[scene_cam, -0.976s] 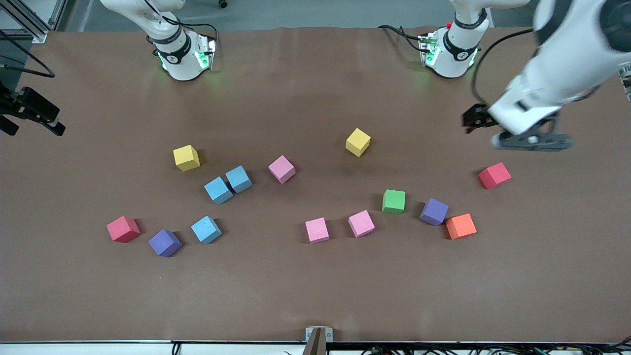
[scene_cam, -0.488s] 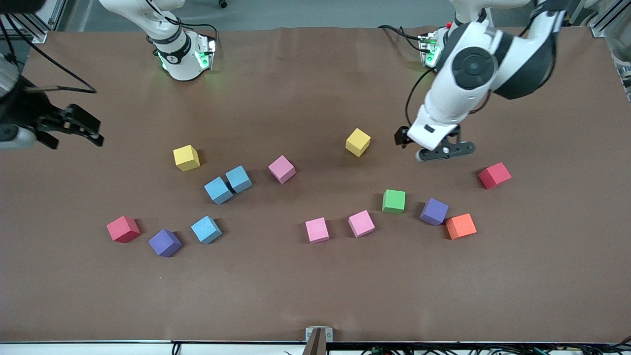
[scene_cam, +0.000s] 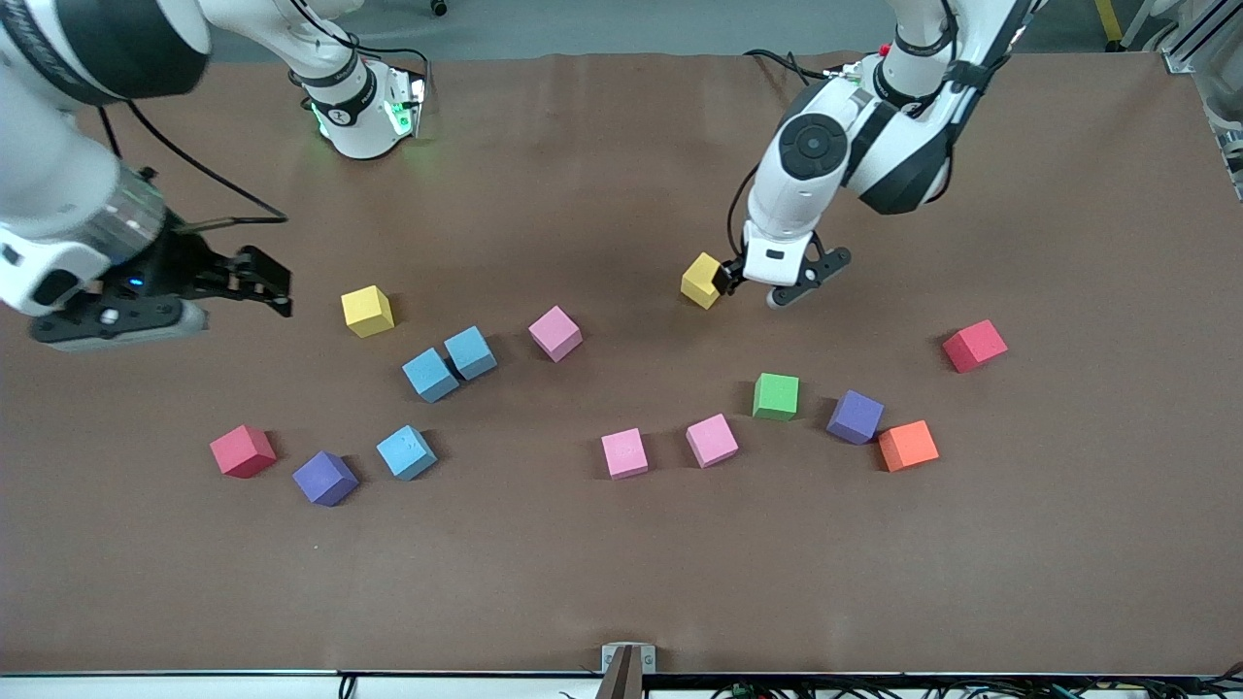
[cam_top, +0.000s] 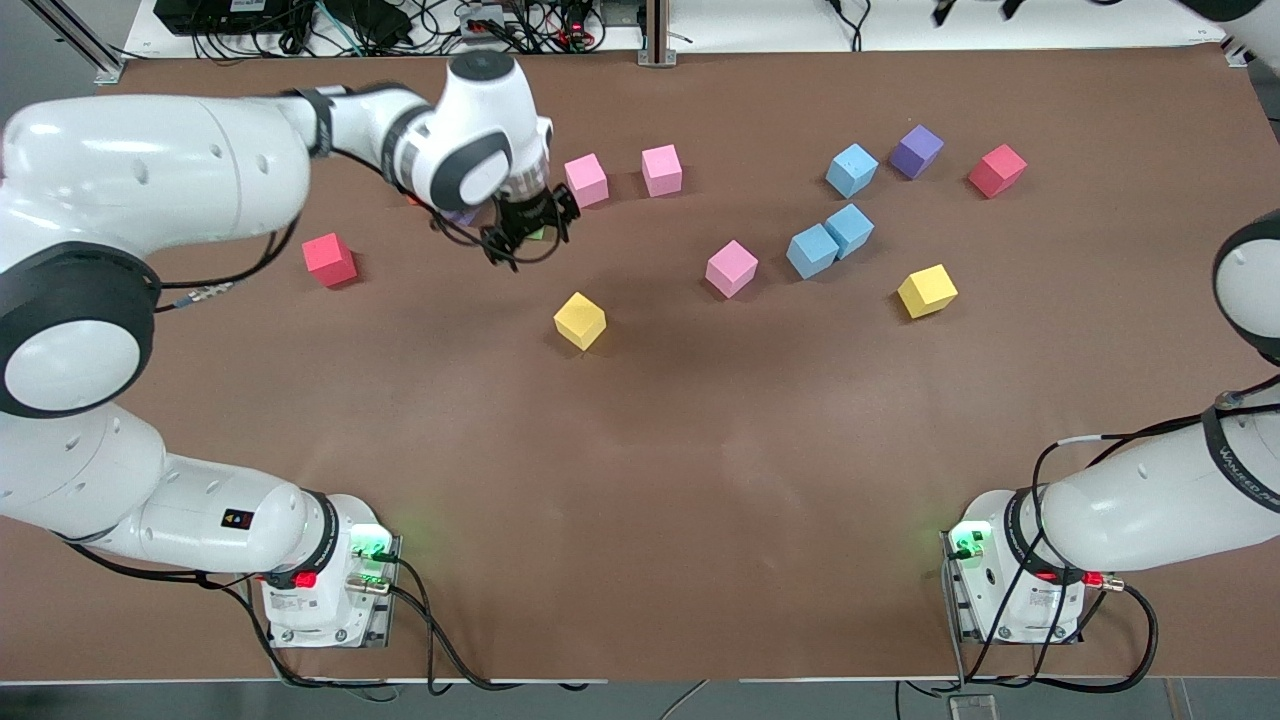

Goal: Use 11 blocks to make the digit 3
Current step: 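Grasp the yellow cube with the left gripper while the right gripper reaches the pink cube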

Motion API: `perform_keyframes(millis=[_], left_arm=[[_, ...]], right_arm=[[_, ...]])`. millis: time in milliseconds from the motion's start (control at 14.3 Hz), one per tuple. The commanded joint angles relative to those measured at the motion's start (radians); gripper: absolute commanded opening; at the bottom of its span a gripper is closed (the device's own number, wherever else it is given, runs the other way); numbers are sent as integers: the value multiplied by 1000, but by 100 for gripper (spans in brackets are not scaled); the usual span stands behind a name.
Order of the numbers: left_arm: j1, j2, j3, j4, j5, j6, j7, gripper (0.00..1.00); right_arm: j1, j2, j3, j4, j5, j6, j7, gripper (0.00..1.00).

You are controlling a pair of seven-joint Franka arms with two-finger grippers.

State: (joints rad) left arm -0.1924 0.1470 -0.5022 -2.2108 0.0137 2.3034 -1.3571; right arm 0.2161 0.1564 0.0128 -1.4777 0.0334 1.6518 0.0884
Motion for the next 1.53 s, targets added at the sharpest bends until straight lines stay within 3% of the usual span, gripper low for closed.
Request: perform_keyframes(millis=[0,488,836,1115,1324,1463], left_arm=[[-21,25,-1,-50,-11,92,-141,100],[-67,101,-1,-116,3,237,-304,100],[-65,172,1,-115,9,319,-306,100],[-68,207,2,-115,29,347,-310,97],[-68,220,2,-106,38,347,-310,54],[-79,227,1,-73,49,343,-295,35]], right_arm=[[52,32,-5,-18,-1,8,129,99],[252,40,-4,-195,6,127,638,99],[379,58,-4,-386,42,374,1060,99],[433,155,-4,-415,95,517,1244,99],[482,196,-4,-443,95,609,1321,99],[483,222,-5,-441,95,618,1335,99]])
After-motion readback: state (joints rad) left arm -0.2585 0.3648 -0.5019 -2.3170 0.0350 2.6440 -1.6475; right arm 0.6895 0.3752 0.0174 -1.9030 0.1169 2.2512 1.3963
